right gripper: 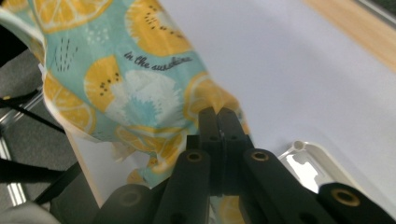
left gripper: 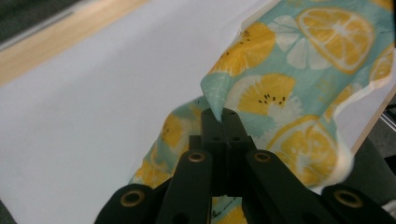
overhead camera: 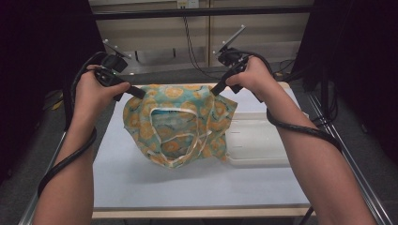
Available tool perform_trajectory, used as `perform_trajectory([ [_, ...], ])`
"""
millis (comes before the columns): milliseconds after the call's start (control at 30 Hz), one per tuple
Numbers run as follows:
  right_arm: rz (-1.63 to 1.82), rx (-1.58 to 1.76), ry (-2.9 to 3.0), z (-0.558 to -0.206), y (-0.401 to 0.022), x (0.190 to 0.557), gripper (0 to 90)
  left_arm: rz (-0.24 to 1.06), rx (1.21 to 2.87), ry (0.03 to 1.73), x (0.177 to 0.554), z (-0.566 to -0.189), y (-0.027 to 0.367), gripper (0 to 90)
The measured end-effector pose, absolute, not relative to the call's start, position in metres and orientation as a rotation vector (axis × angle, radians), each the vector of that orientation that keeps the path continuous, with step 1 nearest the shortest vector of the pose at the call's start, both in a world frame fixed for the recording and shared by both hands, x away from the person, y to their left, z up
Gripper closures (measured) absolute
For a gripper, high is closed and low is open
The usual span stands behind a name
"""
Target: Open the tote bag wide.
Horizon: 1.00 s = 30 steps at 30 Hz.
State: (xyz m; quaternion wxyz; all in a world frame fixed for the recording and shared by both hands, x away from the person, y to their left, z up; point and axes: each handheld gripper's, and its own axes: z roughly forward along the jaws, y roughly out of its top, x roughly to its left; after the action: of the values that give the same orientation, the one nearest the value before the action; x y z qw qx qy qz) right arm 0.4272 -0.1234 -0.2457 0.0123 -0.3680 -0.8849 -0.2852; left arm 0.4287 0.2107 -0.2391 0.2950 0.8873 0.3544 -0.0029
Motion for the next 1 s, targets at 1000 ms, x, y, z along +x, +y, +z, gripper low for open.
perform_trajectory([
  [1000, -0.83, -1.017, -2.87, -0.259, -0.127, 0.406, 64.7, -0.134, 2.378, 0.96, 0.43, -0.284, 0.216, 90.0],
])
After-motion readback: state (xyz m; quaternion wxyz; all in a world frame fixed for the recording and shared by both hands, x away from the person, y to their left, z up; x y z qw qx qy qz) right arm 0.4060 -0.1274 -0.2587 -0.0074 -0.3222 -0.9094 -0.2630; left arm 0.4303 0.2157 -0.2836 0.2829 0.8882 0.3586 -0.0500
